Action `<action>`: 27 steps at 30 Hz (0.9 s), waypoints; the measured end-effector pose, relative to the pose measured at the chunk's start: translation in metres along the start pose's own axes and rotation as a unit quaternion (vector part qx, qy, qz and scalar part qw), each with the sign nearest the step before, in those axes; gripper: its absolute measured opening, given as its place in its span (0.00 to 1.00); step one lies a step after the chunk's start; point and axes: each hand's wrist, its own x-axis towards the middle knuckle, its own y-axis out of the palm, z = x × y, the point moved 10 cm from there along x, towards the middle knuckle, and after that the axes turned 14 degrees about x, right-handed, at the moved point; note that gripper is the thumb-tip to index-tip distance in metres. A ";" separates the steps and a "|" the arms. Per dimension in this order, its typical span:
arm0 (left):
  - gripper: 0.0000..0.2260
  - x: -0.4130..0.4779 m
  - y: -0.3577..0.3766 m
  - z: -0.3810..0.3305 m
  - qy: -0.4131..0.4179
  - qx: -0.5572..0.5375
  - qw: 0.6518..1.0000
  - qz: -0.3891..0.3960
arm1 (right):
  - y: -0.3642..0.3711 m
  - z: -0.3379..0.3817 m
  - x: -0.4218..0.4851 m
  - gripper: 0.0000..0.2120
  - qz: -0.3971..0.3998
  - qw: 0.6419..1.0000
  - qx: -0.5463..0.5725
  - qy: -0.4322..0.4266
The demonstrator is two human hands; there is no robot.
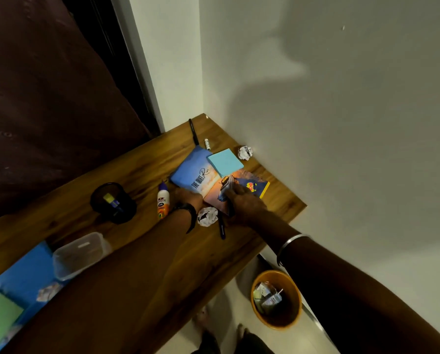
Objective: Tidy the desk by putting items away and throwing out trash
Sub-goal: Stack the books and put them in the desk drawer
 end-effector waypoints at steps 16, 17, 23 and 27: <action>0.11 -0.012 0.000 -0.025 -0.061 -0.284 0.957 0.004 | -0.075 0.055 -0.021 0.17 -0.117 0.985 0.027 -0.127; 0.10 -0.015 -0.006 -0.027 -0.057 -0.273 0.960 -0.007 | -0.081 0.055 -0.022 0.17 -0.127 0.983 0.061 -0.119; 0.04 -0.039 -0.035 -0.047 0.001 -0.348 0.938 0.006 | -0.105 0.020 -0.007 0.11 -0.196 0.947 0.250 -0.040; 0.06 -0.064 -0.087 -0.046 0.105 -0.268 0.952 -0.103 | -0.108 0.026 -0.002 0.14 -0.201 0.921 0.329 -0.045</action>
